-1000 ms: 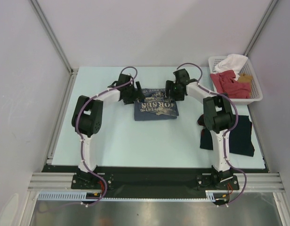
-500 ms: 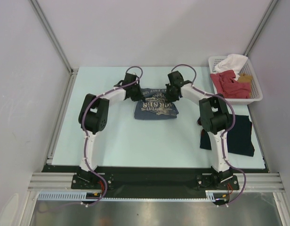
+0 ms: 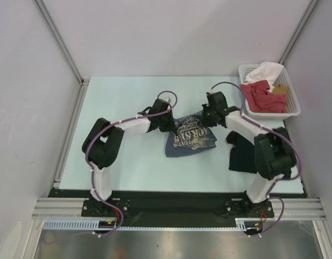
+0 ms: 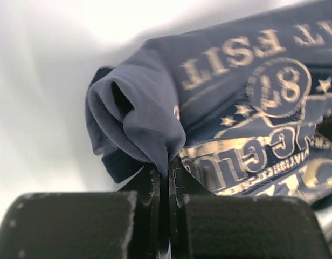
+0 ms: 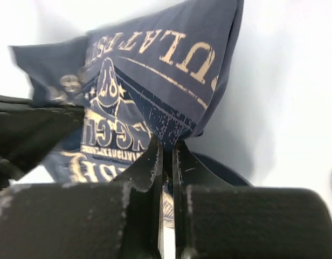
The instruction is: Fold and stack the tank tops
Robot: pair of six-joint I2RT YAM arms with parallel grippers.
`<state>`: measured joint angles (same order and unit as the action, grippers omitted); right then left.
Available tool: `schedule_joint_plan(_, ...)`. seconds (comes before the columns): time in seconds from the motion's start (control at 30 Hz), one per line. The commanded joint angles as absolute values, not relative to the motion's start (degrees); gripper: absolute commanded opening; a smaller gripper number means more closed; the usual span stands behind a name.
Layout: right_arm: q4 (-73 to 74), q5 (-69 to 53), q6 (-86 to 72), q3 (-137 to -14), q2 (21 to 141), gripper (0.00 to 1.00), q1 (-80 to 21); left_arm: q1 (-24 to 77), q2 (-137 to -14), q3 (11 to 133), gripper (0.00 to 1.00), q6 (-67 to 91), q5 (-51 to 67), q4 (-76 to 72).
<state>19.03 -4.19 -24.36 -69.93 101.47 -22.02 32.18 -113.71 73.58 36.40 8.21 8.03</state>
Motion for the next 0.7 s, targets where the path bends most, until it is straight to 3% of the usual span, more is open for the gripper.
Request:
schedule_joint_plan(0.0,19.0,-1.8,-26.1,-64.9,88.7,0.0,-22.3,37.1,-103.3,70.2,0.0,38.9,6.8,4.5)
schedule_joint_plan(0.33,33.8,4.8,-28.2,-54.8,61.5,0.0,-14.5,50.3,-98.6,69.8,0.0,45.6,4.8,-4.0)
schedule_joint_plan(0.63,43.9,6.1,-23.9,-53.1,50.1,0.0,-0.5,59.4,-111.4,84.2,0.0,46.7,4.8,-8.5)
schedule_joint_plan(0.67,44.4,4.8,-23.4,-52.9,49.6,0.0,4.5,60.4,-113.5,87.1,0.0,46.5,4.5,-8.3)
